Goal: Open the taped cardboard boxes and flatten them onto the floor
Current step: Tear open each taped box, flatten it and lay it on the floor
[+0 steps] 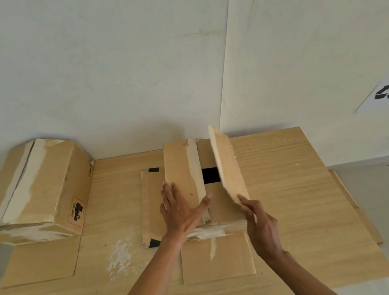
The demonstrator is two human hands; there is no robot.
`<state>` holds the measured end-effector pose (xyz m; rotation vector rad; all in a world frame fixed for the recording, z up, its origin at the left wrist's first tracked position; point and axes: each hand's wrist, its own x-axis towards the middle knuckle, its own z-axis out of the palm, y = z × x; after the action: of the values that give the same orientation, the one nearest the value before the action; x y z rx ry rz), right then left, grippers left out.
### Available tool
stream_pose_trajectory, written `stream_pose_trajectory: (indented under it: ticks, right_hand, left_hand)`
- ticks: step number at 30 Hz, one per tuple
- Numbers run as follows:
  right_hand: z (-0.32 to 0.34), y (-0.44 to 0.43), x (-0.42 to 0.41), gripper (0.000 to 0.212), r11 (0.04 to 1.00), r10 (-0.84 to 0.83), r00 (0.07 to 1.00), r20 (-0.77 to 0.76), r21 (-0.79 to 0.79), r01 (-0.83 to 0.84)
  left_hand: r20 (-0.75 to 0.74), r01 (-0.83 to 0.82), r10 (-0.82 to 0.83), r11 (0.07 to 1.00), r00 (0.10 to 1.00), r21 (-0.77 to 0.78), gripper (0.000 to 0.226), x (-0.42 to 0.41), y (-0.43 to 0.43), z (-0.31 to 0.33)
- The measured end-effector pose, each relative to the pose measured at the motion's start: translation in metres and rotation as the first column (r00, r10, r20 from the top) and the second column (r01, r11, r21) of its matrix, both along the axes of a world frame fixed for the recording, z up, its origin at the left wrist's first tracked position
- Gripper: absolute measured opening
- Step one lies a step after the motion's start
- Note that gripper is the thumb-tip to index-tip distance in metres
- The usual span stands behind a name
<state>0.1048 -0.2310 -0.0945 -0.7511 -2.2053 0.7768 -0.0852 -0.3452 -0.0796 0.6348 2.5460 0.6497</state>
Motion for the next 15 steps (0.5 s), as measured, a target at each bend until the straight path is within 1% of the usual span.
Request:
stream_pose_trajectory:
  ticks: [1, 2, 3, 5, 7, 9, 10, 11, 13, 15]
  right_hand:
    - [0.003, 0.000, 0.003, 0.035, 0.987, -0.095, 0.993, -0.066, -0.136, 0.086]
    - [0.006, 0.001, 0.005, 0.029, 0.940, -0.219, 0.969, -0.110, -0.291, 0.179]
    - [0.009, 0.003, 0.006, 0.025, 0.858, -0.347, 0.928, -0.134, -0.445, 0.257]
    - [0.010, 0.013, 0.005, 0.023, 0.649, -0.546, 0.832, -0.100, -0.678, 0.344]
    - [0.007, 0.026, 0.005, 0.021, 0.413, -0.649, 0.761, 0.011, -0.835, 0.364]
    - [-0.001, 0.039, 0.004, 0.026, 0.186, -0.652, 0.746, 0.132, -0.926, 0.327]
    - [-0.006, 0.044, 0.003, 0.030, 0.102, -0.628, 0.758, 0.173, -0.948, 0.301]
    - [-0.008, 0.047, 0.003, 0.032, 0.037, -0.605, 0.771, 0.198, -0.960, 0.276]
    - [-0.011, 0.052, 0.003, 0.034, -0.031, -0.573, 0.793, 0.208, -0.972, 0.232]
    - [-0.011, 0.051, 0.002, 0.038, -0.041, -0.529, 0.830, 0.179, -0.982, 0.186]
  left_hand:
    - [0.001, 0.006, -0.006, 1.000, 1.000, -0.010, 0.147, 0.000, 0.000, 0.001]
    - [0.005, 0.014, -0.014, 1.000, 1.000, -0.028, 0.149, 0.000, 0.000, 0.001]
    - [0.010, 0.024, -0.024, 0.998, 1.000, -0.052, 0.151, 0.000, 0.001, 0.002]
    - [0.014, 0.044, -0.043, 0.993, 0.999, -0.108, 0.150, 0.000, 0.004, 0.002]
    - [0.030, 0.045, -0.041, 0.989, 0.999, -0.138, 0.145, 0.003, 0.008, 0.002]
    - [0.065, 0.033, -0.027, 0.994, 0.998, -0.107, 0.135, 0.005, 0.014, 0.006]
    - [0.093, 0.032, -0.025, 0.997, 0.995, -0.072, 0.129, 0.003, 0.015, 0.008]
    - [0.121, 0.034, -0.029, 0.999, 0.992, -0.034, 0.124, 0.000, 0.014, 0.011]
    - [0.170, 0.033, -0.038, 0.999, 0.985, 0.030, 0.121, -0.008, 0.009, 0.016]
    - [0.228, -0.009, -0.001, 0.999, 0.974, 0.045, 0.134, -0.017, 0.004, 0.018]
